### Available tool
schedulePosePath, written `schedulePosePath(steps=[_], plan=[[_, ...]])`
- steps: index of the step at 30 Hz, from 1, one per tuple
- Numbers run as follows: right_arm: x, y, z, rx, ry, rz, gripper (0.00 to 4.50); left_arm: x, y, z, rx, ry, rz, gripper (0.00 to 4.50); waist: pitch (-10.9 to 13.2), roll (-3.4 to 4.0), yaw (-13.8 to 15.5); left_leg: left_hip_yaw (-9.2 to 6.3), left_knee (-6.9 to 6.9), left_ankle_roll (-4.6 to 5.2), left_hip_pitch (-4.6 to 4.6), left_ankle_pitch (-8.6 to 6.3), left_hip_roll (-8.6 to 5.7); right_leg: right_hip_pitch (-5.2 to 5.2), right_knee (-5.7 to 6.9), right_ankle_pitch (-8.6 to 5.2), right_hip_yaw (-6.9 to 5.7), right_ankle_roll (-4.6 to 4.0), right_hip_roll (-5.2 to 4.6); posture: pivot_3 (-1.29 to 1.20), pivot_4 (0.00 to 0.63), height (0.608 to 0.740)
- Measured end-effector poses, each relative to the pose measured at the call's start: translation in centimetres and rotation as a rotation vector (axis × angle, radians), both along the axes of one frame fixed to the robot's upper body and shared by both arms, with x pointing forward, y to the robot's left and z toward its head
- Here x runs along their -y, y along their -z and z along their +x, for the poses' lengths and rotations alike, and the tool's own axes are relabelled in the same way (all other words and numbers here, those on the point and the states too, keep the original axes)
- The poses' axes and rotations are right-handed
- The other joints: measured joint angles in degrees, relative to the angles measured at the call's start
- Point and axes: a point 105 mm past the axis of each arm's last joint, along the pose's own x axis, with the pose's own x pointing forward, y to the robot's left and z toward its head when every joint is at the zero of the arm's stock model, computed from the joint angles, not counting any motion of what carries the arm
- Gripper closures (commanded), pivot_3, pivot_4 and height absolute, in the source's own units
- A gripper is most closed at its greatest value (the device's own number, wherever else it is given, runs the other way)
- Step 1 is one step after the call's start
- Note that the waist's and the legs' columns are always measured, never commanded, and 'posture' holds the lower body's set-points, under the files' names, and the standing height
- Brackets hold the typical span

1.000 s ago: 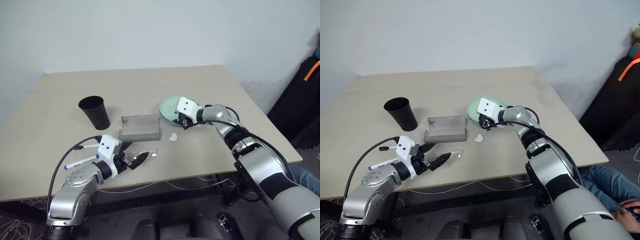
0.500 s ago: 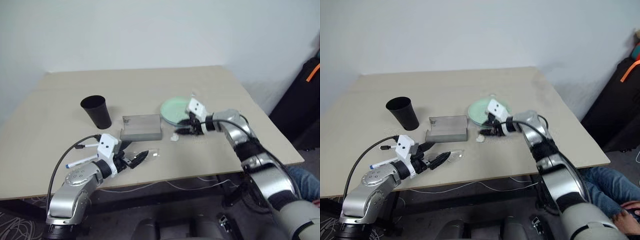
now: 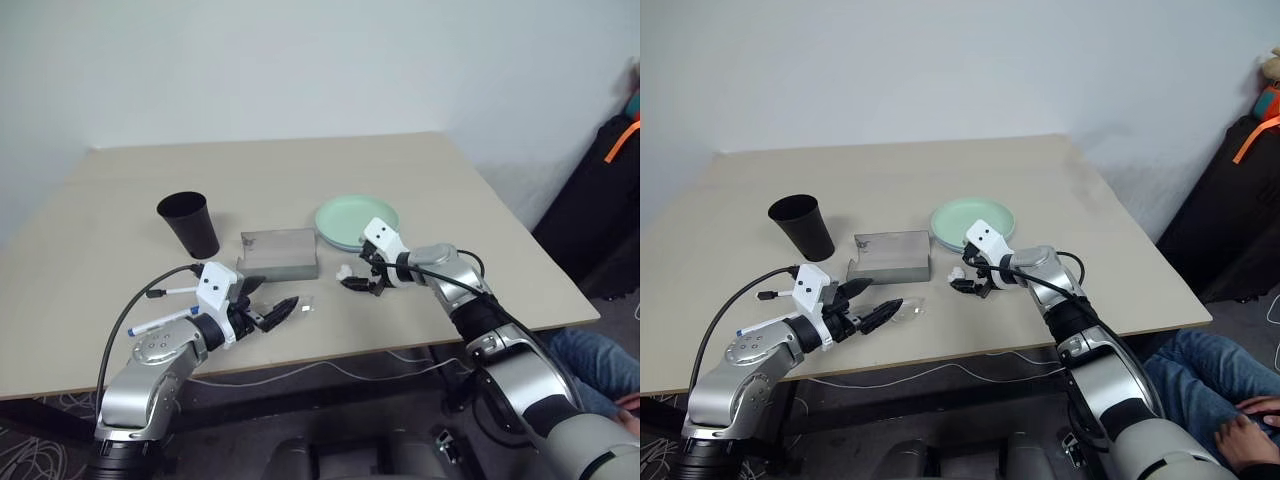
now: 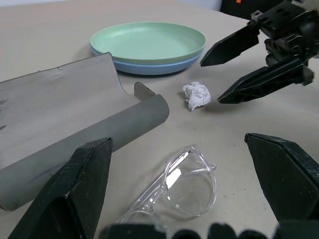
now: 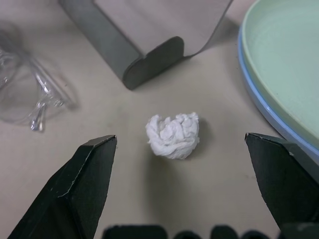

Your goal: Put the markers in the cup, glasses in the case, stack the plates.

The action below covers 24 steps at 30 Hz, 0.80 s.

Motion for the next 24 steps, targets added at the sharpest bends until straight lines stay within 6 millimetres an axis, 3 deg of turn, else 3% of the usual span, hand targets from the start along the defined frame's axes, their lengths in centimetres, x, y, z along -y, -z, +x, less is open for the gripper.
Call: schedulePosePath(steps=[5,6,8,19,24], plan=[[-0.5,0.6,0.5,-0.034,0.039,-0.001,0.03,0.0,0.0,0.0,0.0,0.0,0.001,0.0,0.0,0.0,-0.08,0.0,-0.01,0.0,0.0,0.0,0.02,0.0,-0.02,0.0,0.0,0.0,0.01,0.0,0.0,0.74],[-0.5,0.9,0.5,-0.042,0.047,-0.005,0.2,0.0,0.0,0.0,0.0,-0.001,0.001,0.0,0.0,0.0,-0.03,0.0,-0.01,0.0,-0.01,0.0,0.02,0.0,-0.03,0.0,0.0,0.0,0.01,0.0,0.0,0.74],[-0.5,1.3,0.4,-0.058,0.053,-0.006,0.59,-0.1,0.0,0.0,-0.001,-0.001,0.003,0.0,0.0,0.0,-0.03,0.01,-0.01,0.0,-0.02,0.0,0.02,0.0,-0.05,0.0,0.0,0.0,0.0,0.0,0.0,0.74],[-0.8,0.9,0.3,-0.051,0.025,0.008,4.47,-0.1,0.0,0.0,-0.001,-0.002,0.003,0.0,0.0,0.0,-0.06,0.01,-0.02,0.0,-0.02,0.0,0.03,-0.02,-0.05,0.0,0.0,0.0,0.01,0.0,0.0,0.74],[-1.0,-0.1,0.0,-0.012,-0.017,0.027,4.47,-0.1,0.0,0.0,-0.001,-0.002,0.003,0.0,0.0,0.0,-0.01,0.02,-0.02,0.0,-0.03,0.0,0.03,-0.02,-0.06,0.0,0.0,0.0,0.01,0.0,0.0,0.74]])
